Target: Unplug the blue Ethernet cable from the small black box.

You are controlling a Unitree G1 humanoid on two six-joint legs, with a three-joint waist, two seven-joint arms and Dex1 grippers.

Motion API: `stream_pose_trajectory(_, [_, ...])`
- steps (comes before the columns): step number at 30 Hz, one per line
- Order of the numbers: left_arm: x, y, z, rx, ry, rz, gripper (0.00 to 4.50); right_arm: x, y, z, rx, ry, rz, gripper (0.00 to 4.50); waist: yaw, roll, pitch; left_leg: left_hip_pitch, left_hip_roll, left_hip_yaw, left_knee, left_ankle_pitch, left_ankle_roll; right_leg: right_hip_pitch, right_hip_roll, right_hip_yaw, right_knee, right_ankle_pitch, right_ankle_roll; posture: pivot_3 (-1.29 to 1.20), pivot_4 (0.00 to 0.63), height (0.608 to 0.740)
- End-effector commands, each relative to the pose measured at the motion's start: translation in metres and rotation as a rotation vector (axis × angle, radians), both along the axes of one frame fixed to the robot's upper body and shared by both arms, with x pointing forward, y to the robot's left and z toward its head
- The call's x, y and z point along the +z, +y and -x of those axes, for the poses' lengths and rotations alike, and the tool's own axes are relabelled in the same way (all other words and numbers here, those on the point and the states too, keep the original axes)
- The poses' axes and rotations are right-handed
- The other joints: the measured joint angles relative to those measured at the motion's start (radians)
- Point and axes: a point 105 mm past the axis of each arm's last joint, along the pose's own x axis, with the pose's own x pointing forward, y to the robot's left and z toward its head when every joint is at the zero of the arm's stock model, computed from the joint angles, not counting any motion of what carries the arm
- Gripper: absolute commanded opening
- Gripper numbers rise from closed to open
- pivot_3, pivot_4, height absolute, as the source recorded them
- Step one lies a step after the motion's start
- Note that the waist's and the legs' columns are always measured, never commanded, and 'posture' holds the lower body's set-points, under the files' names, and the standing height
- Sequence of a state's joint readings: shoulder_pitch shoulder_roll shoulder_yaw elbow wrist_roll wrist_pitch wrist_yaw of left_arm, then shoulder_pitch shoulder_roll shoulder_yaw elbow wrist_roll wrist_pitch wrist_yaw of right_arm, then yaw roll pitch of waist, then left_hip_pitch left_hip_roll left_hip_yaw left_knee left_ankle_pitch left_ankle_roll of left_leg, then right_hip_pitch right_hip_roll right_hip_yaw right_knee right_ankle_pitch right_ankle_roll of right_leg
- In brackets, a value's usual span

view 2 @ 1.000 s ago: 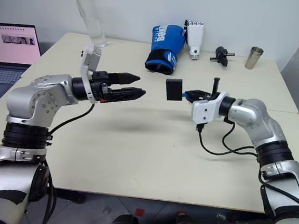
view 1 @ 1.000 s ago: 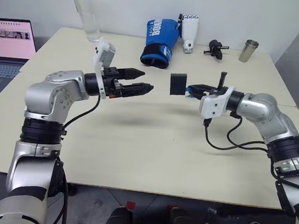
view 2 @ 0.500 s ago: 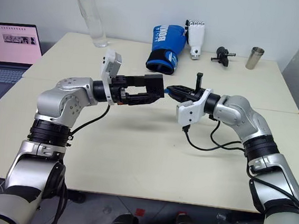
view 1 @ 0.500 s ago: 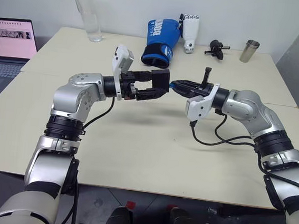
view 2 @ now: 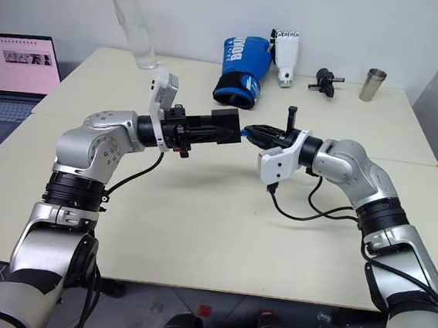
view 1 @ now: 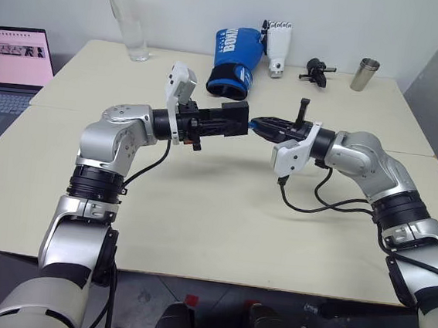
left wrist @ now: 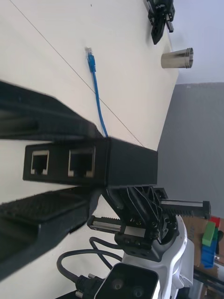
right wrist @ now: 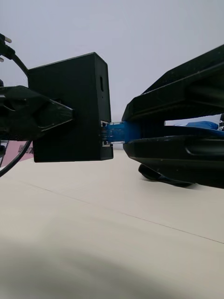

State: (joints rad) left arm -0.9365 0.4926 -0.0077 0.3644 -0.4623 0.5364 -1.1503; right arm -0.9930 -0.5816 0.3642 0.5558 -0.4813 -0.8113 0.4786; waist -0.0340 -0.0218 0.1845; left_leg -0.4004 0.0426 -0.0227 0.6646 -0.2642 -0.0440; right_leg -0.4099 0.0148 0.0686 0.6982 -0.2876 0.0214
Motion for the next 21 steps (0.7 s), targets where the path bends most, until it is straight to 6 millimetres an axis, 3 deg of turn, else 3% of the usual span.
stream_pose_trajectory(1, [0.012,0.001,0.002,0.001,-0.053,0.009,0.80,0.022,0.006,0.006,0.035,-0.037,-0.059,0.14,0.000,0.000,0.000,0.000,0.000,0.000,0.000,0.000,0.000,0.000,0.000,0.000,0.000,0.000,0.000,0.00,0.150,0.740])
stream_pose_trajectory(5, [0.011,0.001,0.001,0.010,-0.040,0.000,0.80,0.023,0.008,0.009,0.052,0.023,-0.093,0.14,0.000,0.000,0.000,0.000,0.000,0.000,0.000,0.000,0.000,0.000,0.000,0.000,0.000,0.000,0.000,0.00,0.150,0.740])
stream_pose_trajectory(6, [0.012,0.001,0.001,0.007,-0.037,-0.004,0.80,0.020,0.009,0.010,0.059,0.064,-0.085,0.70,0.000,0.000,0.000,0.000,0.000,0.000,0.000,0.000,0.000,0.000,0.000,0.000,0.000,0.000,0.000,0.00,0.150,0.740])
stream_pose_trajectory(9, [0.012,0.000,0.004,-0.019,-0.033,-0.023,0.80,0.009,0.006,0.016,0.076,0.314,-0.110,1.43,0.000,0.000,0.000,0.000,0.000,-0.001,0.000,0.000,0.000,0.000,0.000,-0.001,0.000,0.000,0.000,0.00,0.150,0.740])
stream_pose_trajectory(15, [0.012,0.004,0.007,-0.051,-0.020,-0.039,0.80,0.025,-0.014,0.029,0.080,0.675,-0.187,2.70,0.002,0.000,0.000,0.000,0.002,-0.002,0.001,0.000,0.000,0.001,-0.001,-0.002,0.000,0.000,0.000,0.00,0.150,0.740])
stream_pose_trajectory(21, [0.014,-0.002,0.017,-0.143,-0.013,-0.057,0.80,0.051,-0.039,0.027,0.043,1.219,-0.387,3.94,0.003,0.001,0.000,0.000,0.001,-0.002,0.001,-0.002,0.003,0.001,-0.001,-0.003,0.000,0.000,0.000,0.00,0.150,0.740])
